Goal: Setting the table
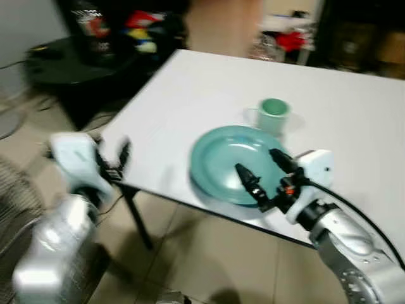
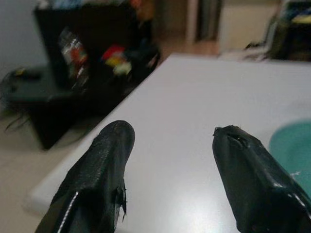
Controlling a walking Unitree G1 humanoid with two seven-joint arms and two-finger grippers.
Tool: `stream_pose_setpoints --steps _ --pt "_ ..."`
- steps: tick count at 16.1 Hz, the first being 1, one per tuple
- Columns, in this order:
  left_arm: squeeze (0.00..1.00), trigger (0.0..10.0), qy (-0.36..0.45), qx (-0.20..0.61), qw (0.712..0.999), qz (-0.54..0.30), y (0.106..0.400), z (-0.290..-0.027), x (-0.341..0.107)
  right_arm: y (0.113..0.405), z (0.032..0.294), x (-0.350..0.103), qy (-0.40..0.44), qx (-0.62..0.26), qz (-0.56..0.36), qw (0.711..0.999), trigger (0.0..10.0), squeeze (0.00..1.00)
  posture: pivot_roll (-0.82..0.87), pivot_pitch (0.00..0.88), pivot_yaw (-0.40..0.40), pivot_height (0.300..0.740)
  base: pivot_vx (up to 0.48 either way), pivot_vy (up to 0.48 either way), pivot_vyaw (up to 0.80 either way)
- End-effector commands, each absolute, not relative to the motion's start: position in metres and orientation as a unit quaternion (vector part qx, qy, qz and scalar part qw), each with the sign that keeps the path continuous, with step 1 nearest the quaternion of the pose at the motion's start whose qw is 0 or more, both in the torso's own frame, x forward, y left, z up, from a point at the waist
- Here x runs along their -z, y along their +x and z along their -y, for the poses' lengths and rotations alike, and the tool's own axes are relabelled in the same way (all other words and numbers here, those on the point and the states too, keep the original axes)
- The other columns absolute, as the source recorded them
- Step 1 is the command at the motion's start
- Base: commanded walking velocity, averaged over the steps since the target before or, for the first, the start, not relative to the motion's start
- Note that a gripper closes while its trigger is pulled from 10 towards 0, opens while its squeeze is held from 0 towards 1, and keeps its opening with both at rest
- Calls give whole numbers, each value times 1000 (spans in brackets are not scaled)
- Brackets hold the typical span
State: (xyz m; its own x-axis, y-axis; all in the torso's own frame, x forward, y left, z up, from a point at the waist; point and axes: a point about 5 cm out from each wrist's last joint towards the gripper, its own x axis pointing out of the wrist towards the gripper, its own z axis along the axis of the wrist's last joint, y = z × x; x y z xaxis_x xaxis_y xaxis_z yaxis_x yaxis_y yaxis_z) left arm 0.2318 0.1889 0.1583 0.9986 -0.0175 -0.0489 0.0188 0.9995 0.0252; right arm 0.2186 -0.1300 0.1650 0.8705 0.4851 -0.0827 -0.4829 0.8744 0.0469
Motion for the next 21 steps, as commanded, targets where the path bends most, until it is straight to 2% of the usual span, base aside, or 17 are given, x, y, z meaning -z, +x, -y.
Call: stream_pose_setpoints --steps 1,3,5,6,11,15,21 --pt "0 10000 34 -24 999 2 232 -190 -163 223 130 -166 3 -236 -40 971 10000 0 9 0 56 740 0 0 800" --pt "137 10000 39 -46 998 20 230 -189 -171 225 133 -168 5 -223 -36 974 10000 0 13 0 53 740 0 0 800" --pt "110 10000 50 -56 997 14 227 -195 -172 224 137 -162 3 -220 -46 974 10000 0 17 0 55 740 0 0 800" --pt "0 10000 53 -42 998 8 227 -198 -170 223 136 -161 3 -223 -50 973 10000 0 14 0 58 740 0 0 800" --pt "0 10000 52 -1 999 2 227 -192 -165 216 138 -155 8 -247 -71 966 10000 0 15 0 53 740 0 0 800" --pt "0 10000 47 0 999 -4 230 -186 -161 236 142 -155 5 -209 -78 975 10000 0 18 0 15 740 0 0 800" --pt "0 10000 61 -3 998 -16 226 -192 -159 231 136 -151 -8 -278 -91 956 10000 0 17 0 20 740 0 0 800"
